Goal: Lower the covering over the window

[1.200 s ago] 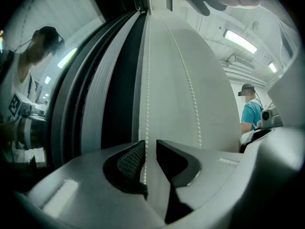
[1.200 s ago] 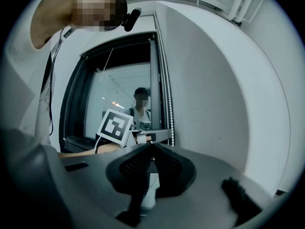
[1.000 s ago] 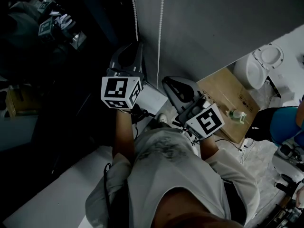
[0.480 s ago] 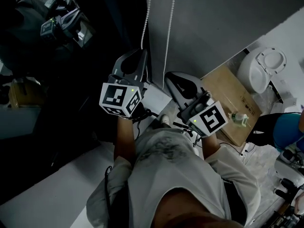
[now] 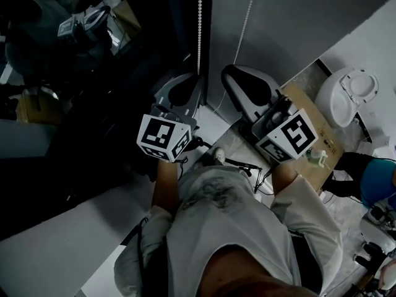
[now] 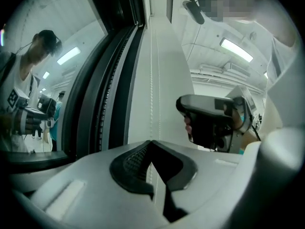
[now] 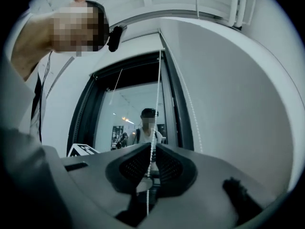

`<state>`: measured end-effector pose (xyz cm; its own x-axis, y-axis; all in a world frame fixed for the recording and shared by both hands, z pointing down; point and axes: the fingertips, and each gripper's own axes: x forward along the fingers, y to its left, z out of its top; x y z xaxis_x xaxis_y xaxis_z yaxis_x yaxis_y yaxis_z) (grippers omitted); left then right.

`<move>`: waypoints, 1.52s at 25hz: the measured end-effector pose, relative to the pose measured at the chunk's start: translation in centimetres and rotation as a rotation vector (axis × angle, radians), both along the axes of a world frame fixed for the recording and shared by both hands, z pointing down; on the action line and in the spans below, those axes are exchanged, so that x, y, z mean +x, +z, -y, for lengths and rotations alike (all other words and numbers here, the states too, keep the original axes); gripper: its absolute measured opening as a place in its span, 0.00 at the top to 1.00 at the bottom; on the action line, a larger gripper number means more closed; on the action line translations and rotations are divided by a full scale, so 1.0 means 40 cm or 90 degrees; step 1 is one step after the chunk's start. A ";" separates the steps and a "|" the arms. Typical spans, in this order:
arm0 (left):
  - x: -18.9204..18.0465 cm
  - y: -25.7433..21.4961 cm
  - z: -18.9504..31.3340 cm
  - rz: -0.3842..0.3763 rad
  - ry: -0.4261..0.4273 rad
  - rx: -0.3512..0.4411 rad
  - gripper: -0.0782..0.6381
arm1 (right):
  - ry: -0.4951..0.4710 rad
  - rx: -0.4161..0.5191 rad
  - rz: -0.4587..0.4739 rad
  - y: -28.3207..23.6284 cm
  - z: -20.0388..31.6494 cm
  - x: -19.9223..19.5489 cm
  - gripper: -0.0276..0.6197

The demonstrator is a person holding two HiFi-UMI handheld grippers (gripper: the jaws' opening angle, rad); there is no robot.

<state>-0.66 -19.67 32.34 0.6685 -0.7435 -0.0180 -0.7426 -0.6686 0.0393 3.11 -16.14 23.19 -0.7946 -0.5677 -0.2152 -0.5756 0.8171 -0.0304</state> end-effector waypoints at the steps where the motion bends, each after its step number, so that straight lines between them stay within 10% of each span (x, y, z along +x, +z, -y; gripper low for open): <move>1: -0.002 0.000 -0.012 0.001 0.002 0.001 0.88 | -0.004 0.003 -0.006 -0.006 -0.002 -0.007 0.92; 8: 0.008 0.019 -0.092 0.040 0.020 0.005 0.88 | -0.017 0.024 -0.018 -0.065 -0.004 -0.059 0.80; 38: 0.011 0.165 -0.137 0.032 0.044 -0.072 0.88 | -0.009 0.008 -0.071 -0.013 -0.013 -0.135 0.92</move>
